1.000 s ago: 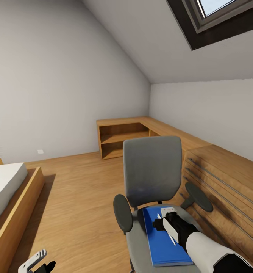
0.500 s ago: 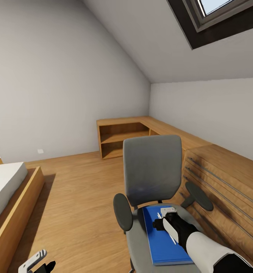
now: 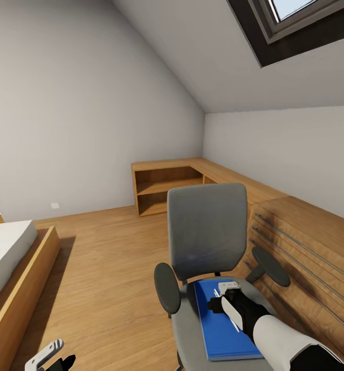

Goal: In the bedroom, organize the workspace by keeping the computer under the desk, ensuring the monitor is on the desk, placing the keyboard on the desk next to the monitor, placing the mouse on the desk next to the keyboard, moving the folder from the swivel chair onto the desk next to the mouse, stacking the notebook on top of the folder with the pen on top of the notebook, and positioning the swivel chair next to the desk.

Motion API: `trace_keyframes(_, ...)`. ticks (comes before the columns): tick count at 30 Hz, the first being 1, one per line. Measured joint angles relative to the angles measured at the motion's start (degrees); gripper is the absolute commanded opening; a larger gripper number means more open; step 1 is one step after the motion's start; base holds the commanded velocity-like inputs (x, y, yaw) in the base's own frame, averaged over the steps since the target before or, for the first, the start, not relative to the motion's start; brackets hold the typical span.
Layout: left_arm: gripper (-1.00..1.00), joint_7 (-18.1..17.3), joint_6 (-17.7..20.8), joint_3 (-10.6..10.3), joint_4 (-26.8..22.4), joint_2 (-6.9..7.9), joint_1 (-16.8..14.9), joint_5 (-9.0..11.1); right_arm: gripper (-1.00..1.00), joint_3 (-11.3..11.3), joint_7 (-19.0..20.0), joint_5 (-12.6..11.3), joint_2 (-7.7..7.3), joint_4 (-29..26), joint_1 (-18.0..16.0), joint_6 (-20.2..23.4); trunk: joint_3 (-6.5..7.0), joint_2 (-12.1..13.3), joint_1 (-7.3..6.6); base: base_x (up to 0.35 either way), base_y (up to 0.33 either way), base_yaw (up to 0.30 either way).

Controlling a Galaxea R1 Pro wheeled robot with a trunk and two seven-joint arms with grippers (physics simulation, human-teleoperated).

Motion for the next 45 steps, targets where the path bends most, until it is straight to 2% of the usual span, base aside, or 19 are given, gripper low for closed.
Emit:
trace_keyframes(9, 1.00, 0.0, 0.0, 0.0, 0.0, -0.01, 0.0, 0.0, 1.00, 0.0, 0.0, 0.0, -0.05, 0.0, 0.0, 0.0, 0.00, 0.0, 0.00, 0.000, 0.000, 0.000)
trace_keyframes(13, 1.00, 0.0, 0.0, 0.0, 0.0, 0.00, 0.0, 0.0, 1.00, -0.1, -0.1, 0.2, -0.05, -0.5, -0.1, 0.1, -0.70, -1.6, 0.86, 0.000, 0.000, 0.000)
trace_keyframes(40, 1.00, 0.0, 0.0, 0.0, 0.0, 0.00, 0.0, 0.0, 1.00, 0.0, -0.2, 0.5, 0.02, -0.5, -0.1, 0.1, -0.70, -1.6, 0.87, 0.000, 0.000, 0.000)
trace_keyframes(41, 1.00, 0.0, 0.0, 0.0, 0.0, 0.00, 0.0, 0.0, -1.00, 0.0, -0.2, 0.6, 0.02, -0.5, -0.1, 0.1, -0.70, -1.6, 0.87, 0.000, 0.000, 0.000)
trace_keyframes(42, 1.00, 0.0, 0.0, 0.0, 0.0, -0.02, 0.0, 0.0, -1.00, -0.1, 0.0, -0.2, 0.04, -0.4, 0.0, 0.0, -0.71, -1.6, 0.87, 0.000, 0.000, 0.000)
trace_keyframes(45, 1.00, 0.0, 0.0, 0.0, 0.0, -0.01, 0.0, 0.0, -1.00, 0.0, 0.0, -0.3, 0.05, -0.4, 0.0, -0.1, -0.71, -1.6, 0.87, 0.000, 0.000, 0.000)
